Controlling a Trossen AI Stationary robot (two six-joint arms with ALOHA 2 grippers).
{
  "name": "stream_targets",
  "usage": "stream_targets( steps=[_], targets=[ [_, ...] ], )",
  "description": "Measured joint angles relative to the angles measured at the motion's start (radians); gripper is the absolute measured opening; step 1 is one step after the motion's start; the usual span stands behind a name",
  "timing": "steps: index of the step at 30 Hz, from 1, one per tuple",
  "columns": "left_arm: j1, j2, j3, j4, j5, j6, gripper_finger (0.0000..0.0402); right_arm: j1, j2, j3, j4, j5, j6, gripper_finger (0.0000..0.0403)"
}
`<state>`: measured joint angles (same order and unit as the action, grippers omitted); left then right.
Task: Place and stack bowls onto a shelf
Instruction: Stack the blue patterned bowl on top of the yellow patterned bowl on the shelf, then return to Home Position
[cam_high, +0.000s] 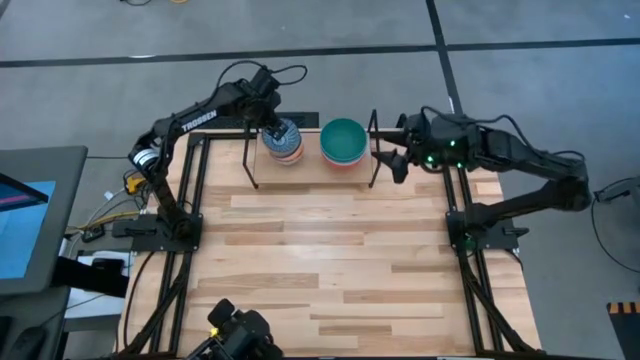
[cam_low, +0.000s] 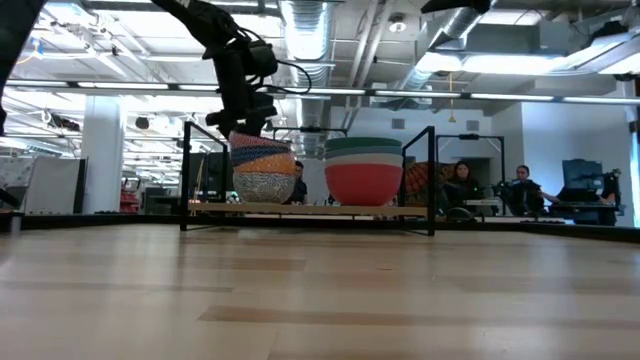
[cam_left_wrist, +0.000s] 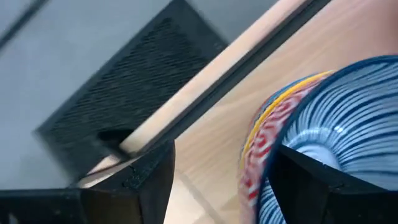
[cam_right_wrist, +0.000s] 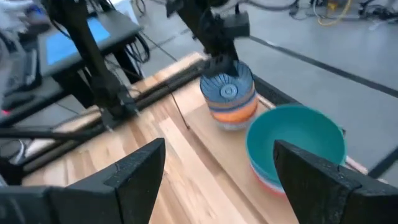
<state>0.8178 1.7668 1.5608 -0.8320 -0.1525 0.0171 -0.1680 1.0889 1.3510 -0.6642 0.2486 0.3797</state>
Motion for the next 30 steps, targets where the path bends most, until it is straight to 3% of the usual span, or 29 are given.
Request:
stream_targets(
  steps=[3, 16, 23, 26, 30],
  targets=[
    [-0.012, 0.002, 0.0, -0.021, -0.092, 0.022, 0.0226, 0.051, 0.0, 0.0, -0.04, 0.074, 0.019, 0.0321],
    [-0.088, 0.004, 0.001, 0.091, -0.026, -0.004, 0.0226, 0.202, -0.001, 0.0, -0.047, 0.215, 0.07, 0.0321],
    [-0.102, -0.036, 0.109, 0.014, -0.023, -0.006, 0.0226, 0.31, -0.001, 0.0, 0.016, 0.353, 0.088, 0.0321],
    [-0.102, -0.096, 0.168, 0.014, 0.023, -0.009, 0.0226, 0.347, -0.015, 0.0, 0.126, 0.364, 0.016, 0.0318],
    [-0.128, -0.232, 0.202, 0.048, 0.176, -0.027, 0.0218, 0.376, -0.071, 0.002, 0.204, 0.361, -0.058, 0.0285]
  ],
)
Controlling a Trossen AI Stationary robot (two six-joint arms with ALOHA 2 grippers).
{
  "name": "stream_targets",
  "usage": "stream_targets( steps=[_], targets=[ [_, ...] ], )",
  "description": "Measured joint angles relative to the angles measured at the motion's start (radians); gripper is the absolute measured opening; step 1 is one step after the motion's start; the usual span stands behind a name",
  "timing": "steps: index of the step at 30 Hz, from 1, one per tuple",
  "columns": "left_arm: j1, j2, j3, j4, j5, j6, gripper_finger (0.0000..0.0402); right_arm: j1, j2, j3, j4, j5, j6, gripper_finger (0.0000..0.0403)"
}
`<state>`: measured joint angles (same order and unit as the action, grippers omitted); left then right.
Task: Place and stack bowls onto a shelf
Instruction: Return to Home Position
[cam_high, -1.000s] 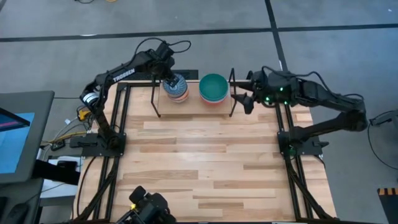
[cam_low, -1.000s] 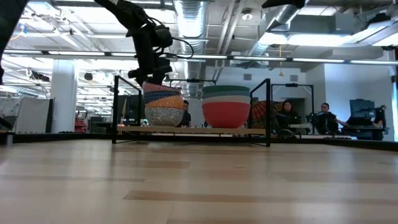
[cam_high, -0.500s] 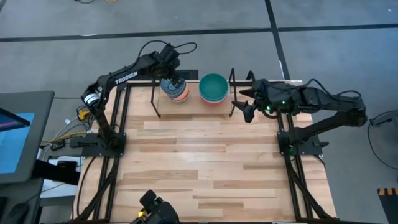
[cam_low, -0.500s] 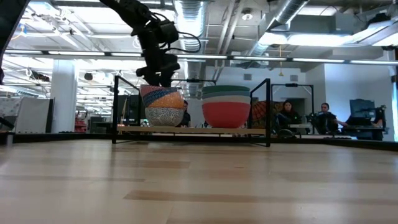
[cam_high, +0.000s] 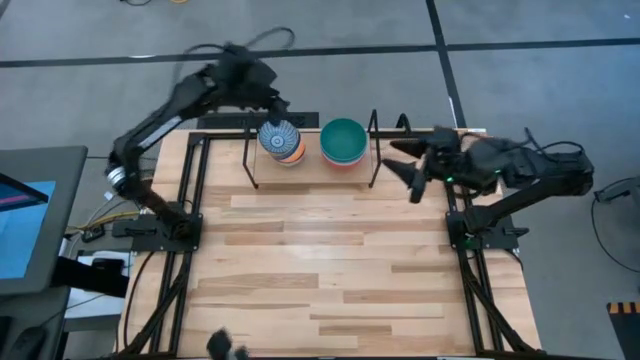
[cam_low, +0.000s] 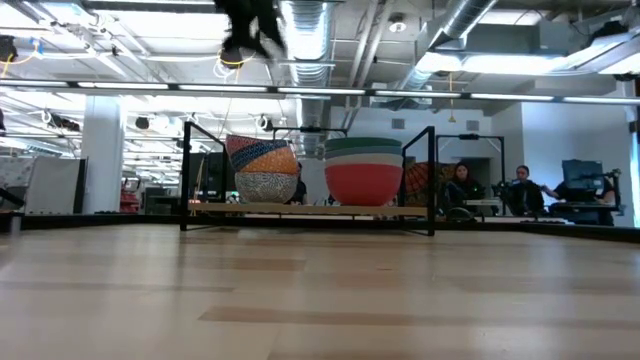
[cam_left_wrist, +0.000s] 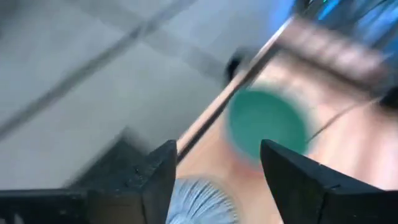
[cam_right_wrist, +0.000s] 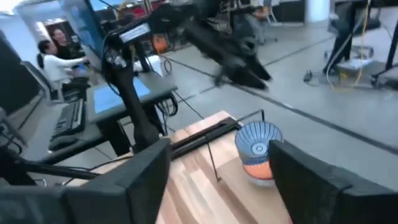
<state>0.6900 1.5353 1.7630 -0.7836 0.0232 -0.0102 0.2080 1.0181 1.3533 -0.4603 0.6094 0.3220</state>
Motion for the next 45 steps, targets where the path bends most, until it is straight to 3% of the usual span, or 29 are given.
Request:
stream_targets(
  steps=[4, 8, 9, 13, 16, 19, 21, 24, 29, 34, 41, 45],
  targets=[
    [-0.089, -0.19, -0.12, 0.182, 0.065, 0.013, 0.0163, 0.026, -0.063, 0.0, -0.044, 0.0, -0.03, 0.0194],
    [-0.217, -0.378, -0.411, 0.45, 0.12, -0.02, 0.0063, 0.049, -0.126, -0.066, -0.073, 0.003, -0.024, 0.0043],
    [-0.255, -0.423, -0.492, 0.545, 0.132, -0.031, 0.0037, 0.052, -0.151, -0.111, -0.053, 0.004, -0.017, 0.0024],
    [-0.41, -0.551, -0.736, 0.842, 0.101, 0.034, 0.001, 0.072, -0.255, -0.343, 0.118, -0.041, 0.017, 0.0026],
    [-0.488, -0.6, -0.861, 0.86, 0.067, 0.145, 0.0007, 0.075, -0.32, -0.469, 0.171, -0.059, 0.06, 0.0024],
    [-0.532, -0.643, -0.96, 0.858, 0.067, 0.097, 0.0004, 0.07, -0.341, -0.529, 0.072, -0.157, 0.082, 0.0024],
    [-0.542, -0.684, -1.012, 0.866, 0.1, 0.058, 0.0001, 0.076, -0.336, -0.54, 0.017, -0.213, 0.059, 0.0025],
    [-0.546, -0.775, -1.108, 0.877, 0.096, 0.031, 0.0, 0.112, -0.357, -0.58, 0.06, -0.211, -0.033, 0.0022],
    [-0.518, -0.9, -1.272, 0.909, 0.109, 0.083, 0.0, 0.167, -0.496, -0.699, 0.073, -0.216, -0.154, 0.0018],
    [-0.496, -0.963, -1.387, 0.922, 0.08, 0.049, 0.0, 0.177, -0.637, -0.859, 0.256, -0.199, -0.211, 0.0018],
    [-0.488, -1.06, -1.462, 0.971, 0.065, 0.037, 0.0, 0.116, -0.748, -1.055, 0.525, -0.303, -0.211, 0.0018],
    [-0.479, -1.109, -1.476, 0.911, 0.065, 0.025, 0.0, 0.04, -0.742, -1.1, 0.552, -0.381, -0.21, 0.0018]
  ],
)
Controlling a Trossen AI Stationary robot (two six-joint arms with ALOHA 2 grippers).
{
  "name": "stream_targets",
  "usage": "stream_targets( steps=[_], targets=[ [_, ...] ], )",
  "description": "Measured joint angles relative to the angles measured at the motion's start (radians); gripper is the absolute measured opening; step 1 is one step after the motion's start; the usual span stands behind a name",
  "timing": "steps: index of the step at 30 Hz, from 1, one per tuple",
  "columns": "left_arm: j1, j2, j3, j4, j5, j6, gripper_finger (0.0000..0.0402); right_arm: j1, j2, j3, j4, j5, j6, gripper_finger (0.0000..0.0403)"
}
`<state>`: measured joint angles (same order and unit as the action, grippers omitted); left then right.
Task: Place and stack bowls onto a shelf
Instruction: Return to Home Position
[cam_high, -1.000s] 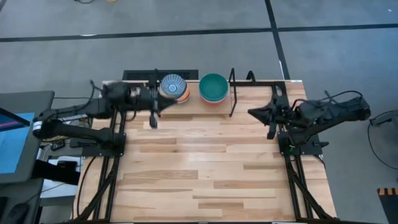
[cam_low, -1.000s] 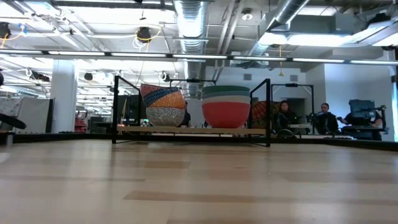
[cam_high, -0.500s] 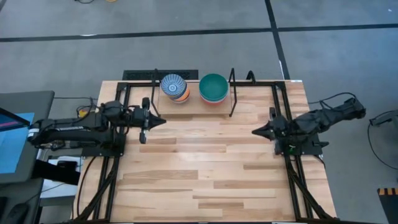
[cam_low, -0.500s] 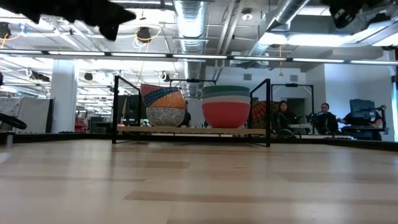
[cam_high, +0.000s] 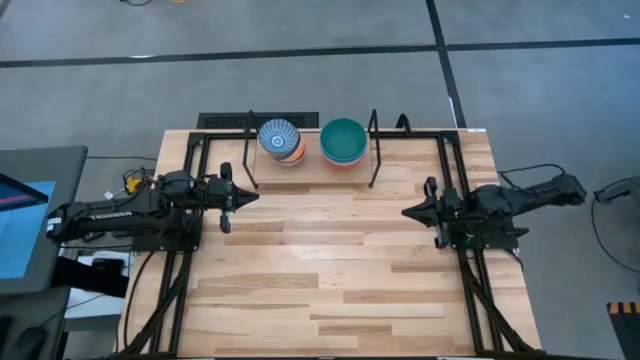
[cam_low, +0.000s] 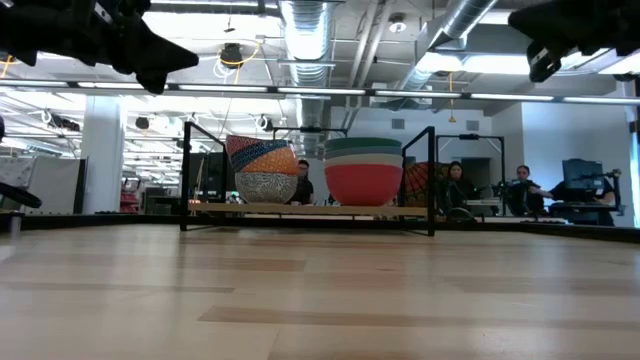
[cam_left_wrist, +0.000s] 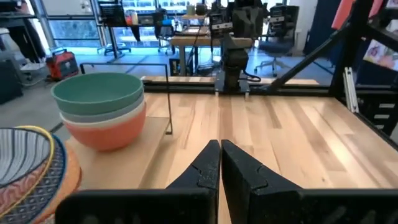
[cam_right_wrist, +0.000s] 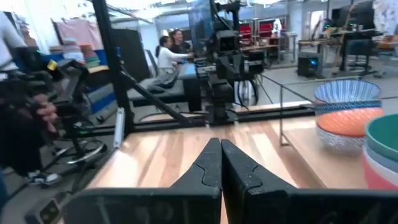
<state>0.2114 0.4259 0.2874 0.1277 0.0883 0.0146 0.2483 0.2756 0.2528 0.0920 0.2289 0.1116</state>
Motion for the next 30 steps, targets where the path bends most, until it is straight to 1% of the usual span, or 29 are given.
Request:
stream_targets(
  steps=[2, 5, 9, 14, 17, 19, 23, 25, 28, 30],
  targets=[
    [0.006, -0.03, 0.0, -0.034, -0.002, 0.014, 0.0, -0.035, -0.005, -0.013, -0.001, -0.036, -0.008, 0.0018],
    [0.019, -0.085, 0.0, -0.081, -0.004, 0.034, 0.0, -0.065, -0.045, -0.017, -0.033, -0.049, -0.054, 0.0018],
    [0.025, -0.149, 0.0, -0.148, -0.007, 0.048, 0.0, -0.082, -0.14, -0.016, -0.113, -0.072, -0.082, 0.0018],
    [0.025, -0.187, 0.0, -0.219, -0.024, 0.056, 0.0, -0.089, -0.26, -0.016, -0.221, -0.074, -0.052, 0.0018],
    [0.025, -0.186, 0.0, -0.228, -0.025, 0.072, 0.0, -0.089, -0.274, -0.016, -0.233, -0.074, -0.058, 0.0018],
    [0.025, -0.183, -0.016, -0.195, -0.024, 0.075, 0.0, -0.094, -0.273, -0.016, -0.249, -0.074, -0.065, 0.0018],
    [0.025, -0.179, -0.137, 0.007, -0.024, 0.009, 0.0, -0.106, -0.274, -0.059, -0.228, -0.074, -0.049, 0.0017],
    [0.025, -0.178, -0.18, 0.071, -0.025, -0.025, 0.0, -0.107, -0.274, -0.094, -0.165, -0.074, -0.025, 0.0018],
    [0.022, -0.196, -0.212, 0.098, -0.021, -0.048, 0.0, -0.104, -0.273, -0.162, -0.076, -0.076, 0.036, 0.002],
    [0.011, -0.21, -0.229, 0.119, -0.01, -0.052, 0.0, -0.105, -0.272, -0.214, -0.006, -0.098, 0.071, 0.002]
  ],
)
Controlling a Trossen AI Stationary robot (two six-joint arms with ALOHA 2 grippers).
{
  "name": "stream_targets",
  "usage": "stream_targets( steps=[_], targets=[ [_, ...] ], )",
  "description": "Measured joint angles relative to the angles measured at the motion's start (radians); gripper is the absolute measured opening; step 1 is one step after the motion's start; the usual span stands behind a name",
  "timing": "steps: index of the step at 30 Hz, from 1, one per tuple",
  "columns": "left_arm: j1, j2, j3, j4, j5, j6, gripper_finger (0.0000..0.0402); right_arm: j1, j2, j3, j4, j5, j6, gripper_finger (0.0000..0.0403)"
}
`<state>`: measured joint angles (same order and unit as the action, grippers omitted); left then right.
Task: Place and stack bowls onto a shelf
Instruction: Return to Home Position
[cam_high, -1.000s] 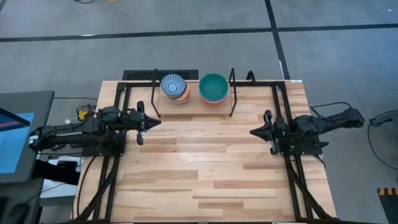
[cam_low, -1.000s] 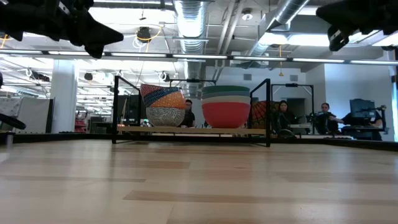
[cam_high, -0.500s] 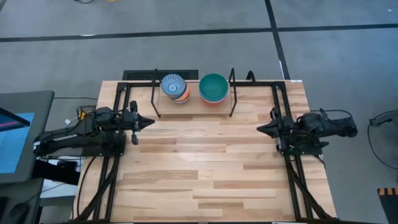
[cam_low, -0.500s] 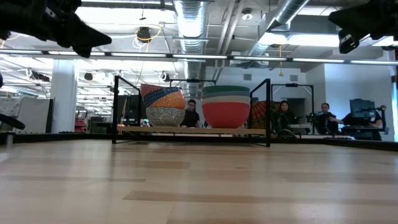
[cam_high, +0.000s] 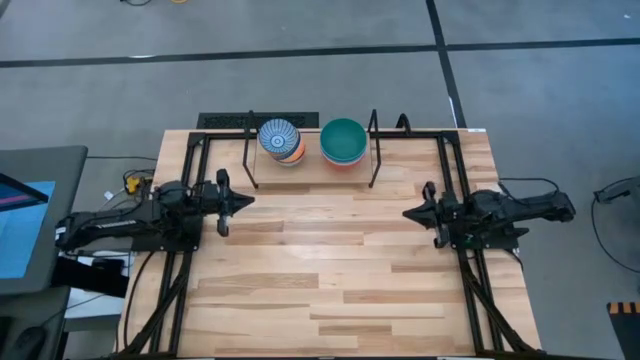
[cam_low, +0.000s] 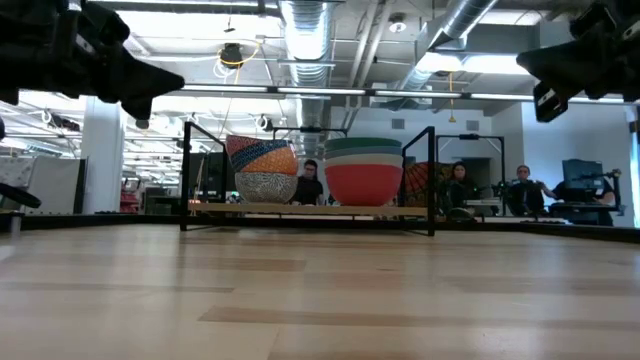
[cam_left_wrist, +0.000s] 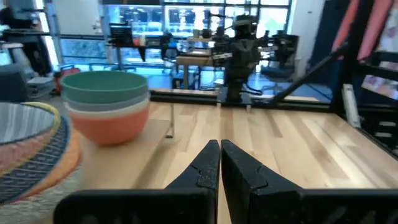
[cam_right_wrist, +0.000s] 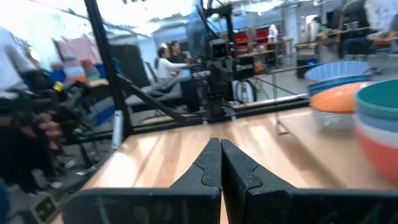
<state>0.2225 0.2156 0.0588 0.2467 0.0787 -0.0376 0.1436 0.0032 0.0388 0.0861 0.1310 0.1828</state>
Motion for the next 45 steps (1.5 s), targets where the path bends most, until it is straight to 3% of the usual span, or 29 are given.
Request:
stream_targets(
  steps=[13, 23, 45],
  targets=[
    [-0.06, -0.124, -0.048, -0.136, -0.018, -0.002, 0.0, -0.003, -0.001, -0.03, -0.003, -0.027, -0.007, 0.0026],
    [-0.067, -0.125, -0.049, -0.205, -0.029, -0.168, 0.0, -0.003, -0.001, -0.031, -0.004, 0.024, 0.003, 0.0038],
    [-0.067, -0.125, -0.051, -0.208, -0.041, -0.142, 0.0, -0.003, -0.001, -0.032, -0.004, 0.026, 0.001, 0.004]
  ],
)
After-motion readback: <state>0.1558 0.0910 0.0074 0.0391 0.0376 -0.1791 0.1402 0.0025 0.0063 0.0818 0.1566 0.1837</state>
